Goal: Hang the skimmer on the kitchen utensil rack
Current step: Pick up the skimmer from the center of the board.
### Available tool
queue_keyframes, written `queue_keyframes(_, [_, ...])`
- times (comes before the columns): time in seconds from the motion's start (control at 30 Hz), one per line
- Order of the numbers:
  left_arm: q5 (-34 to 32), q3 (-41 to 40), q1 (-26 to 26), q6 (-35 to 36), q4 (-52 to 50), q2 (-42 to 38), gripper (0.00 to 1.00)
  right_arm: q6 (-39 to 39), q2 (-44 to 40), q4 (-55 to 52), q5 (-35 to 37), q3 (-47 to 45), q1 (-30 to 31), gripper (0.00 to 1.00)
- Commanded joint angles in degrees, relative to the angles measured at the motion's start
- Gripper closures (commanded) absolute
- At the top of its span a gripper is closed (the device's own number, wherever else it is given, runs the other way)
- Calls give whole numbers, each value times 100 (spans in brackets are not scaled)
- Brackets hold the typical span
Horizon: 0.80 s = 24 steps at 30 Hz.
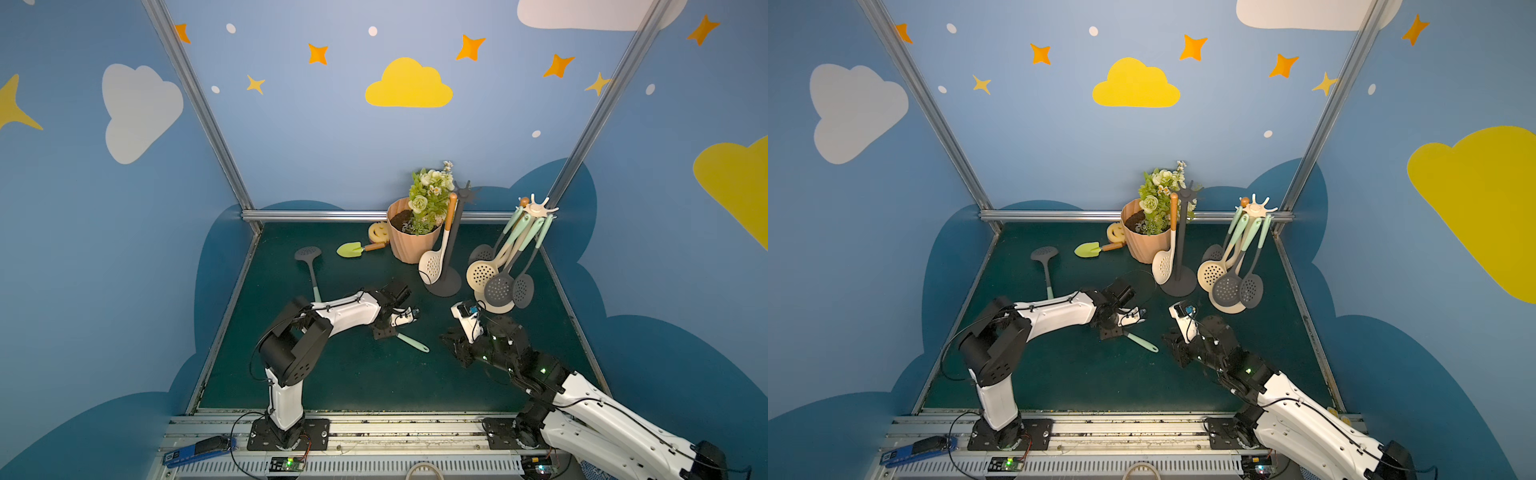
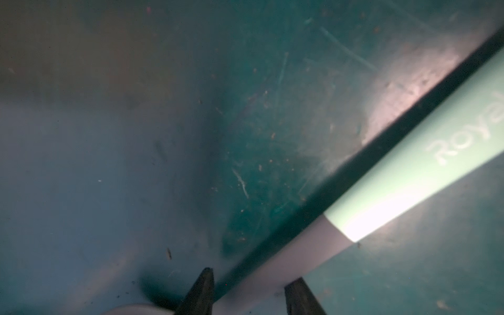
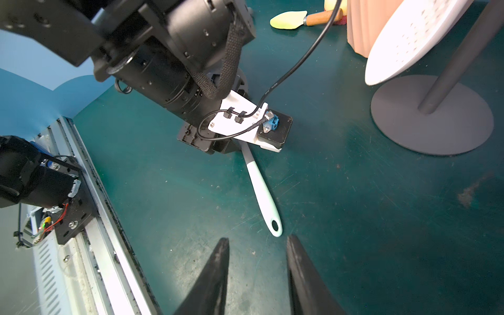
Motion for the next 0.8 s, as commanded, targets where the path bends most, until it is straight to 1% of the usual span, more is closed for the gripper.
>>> queue_keyframes(0.0, [570, 26, 36, -272, -540, 269, 61, -60, -86, -62, 2, 148, -55, 64])
queue_keyframes(0.1, [838, 233, 36, -704, -773, 356, 70, -73, -83, -36, -28, 143, -86, 64])
queue_keyframes(0.17, [1094, 462, 30, -1060, -1008, 400, 71, -60, -82, -6, -19, 141, -88, 64])
queue_keyframes(0.23, [1202, 641, 31, -1433, -1153, 444, 73, -50, -81, 20, -10, 133, -93, 64])
queue_keyframes(0.3, [1250, 825, 9, -1762, -1346, 506, 75, -29, -93, 55, -10, 123, -102, 63])
queue_keyframes(0.4, [1078, 1134, -12, -2390, -1695, 648, 76, 3, -149, 70, -2, 85, -109, 63])
queue_keyframes(0.5, [1061, 1260, -26, -2931, -1897, 711, 76, 46, -228, 78, 25, 38, -106, 62])
queue_keyframes(0.57, [1102, 1173, -41, -3193, -1859, 637, 74, 56, -271, 53, 33, 17, -112, 62])
queue_keyframes(0.67, [1201, 806, -96, -3138, -1544, 407, 66, 62, -334, 41, 48, -23, -110, 61])
queue_keyframes(0.77, [847, 624, -124, -2989, -1389, 350, 64, 60, -348, 43, 51, -32, -108, 61])
